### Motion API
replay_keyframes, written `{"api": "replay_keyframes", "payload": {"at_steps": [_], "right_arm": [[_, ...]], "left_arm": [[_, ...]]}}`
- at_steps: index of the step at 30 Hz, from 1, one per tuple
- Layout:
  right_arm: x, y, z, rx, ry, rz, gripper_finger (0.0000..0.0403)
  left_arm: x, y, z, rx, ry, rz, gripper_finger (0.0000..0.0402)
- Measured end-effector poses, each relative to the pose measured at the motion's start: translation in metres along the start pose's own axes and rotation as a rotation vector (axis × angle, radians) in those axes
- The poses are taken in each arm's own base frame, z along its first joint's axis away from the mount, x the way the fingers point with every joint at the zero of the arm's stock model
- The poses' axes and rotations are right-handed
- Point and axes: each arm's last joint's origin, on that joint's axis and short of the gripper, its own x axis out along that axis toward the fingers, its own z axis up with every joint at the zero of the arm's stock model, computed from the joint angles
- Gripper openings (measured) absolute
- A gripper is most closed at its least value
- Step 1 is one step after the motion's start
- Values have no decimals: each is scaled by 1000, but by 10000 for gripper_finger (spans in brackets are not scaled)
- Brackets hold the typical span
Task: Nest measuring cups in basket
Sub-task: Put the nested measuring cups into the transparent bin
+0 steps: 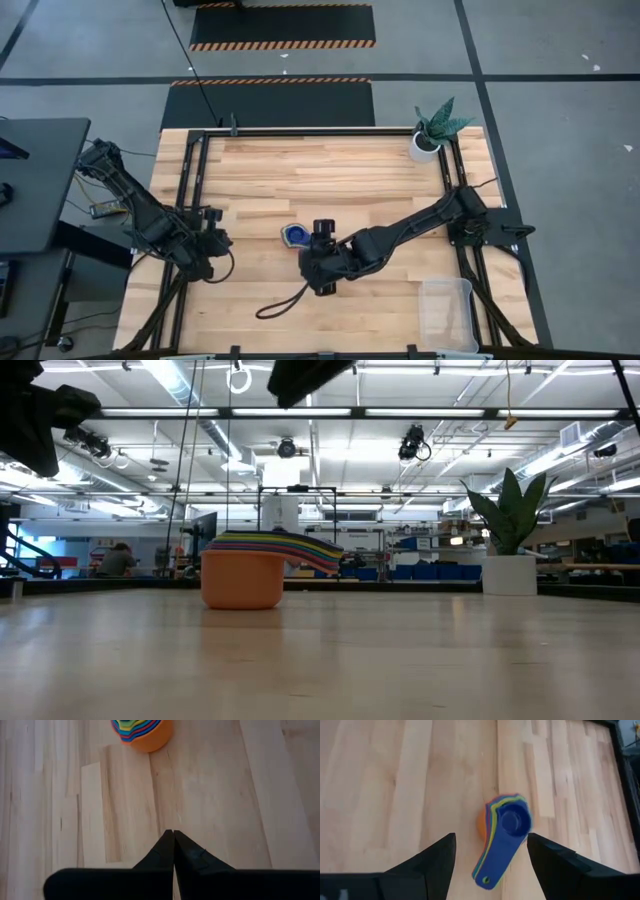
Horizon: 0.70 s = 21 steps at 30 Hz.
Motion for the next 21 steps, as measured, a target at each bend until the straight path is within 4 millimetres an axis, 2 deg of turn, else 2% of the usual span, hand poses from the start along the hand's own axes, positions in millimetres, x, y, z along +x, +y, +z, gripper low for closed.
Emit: {"api": "replay_keyframes", "payload": {"at_steps": [7, 14, 21], "right_arm": [[21, 11, -10, -77, -32, 21, 252], [33, 15, -17, -152, -65, 2, 252], [55, 25, -34, -242, -128, -5, 252]], "left_arm": [[0, 0, 0, -2, -2, -1, 7], [0, 0, 1, -3, -5, -3, 7], [0, 0, 1, -4, -5, -3, 7]]}}
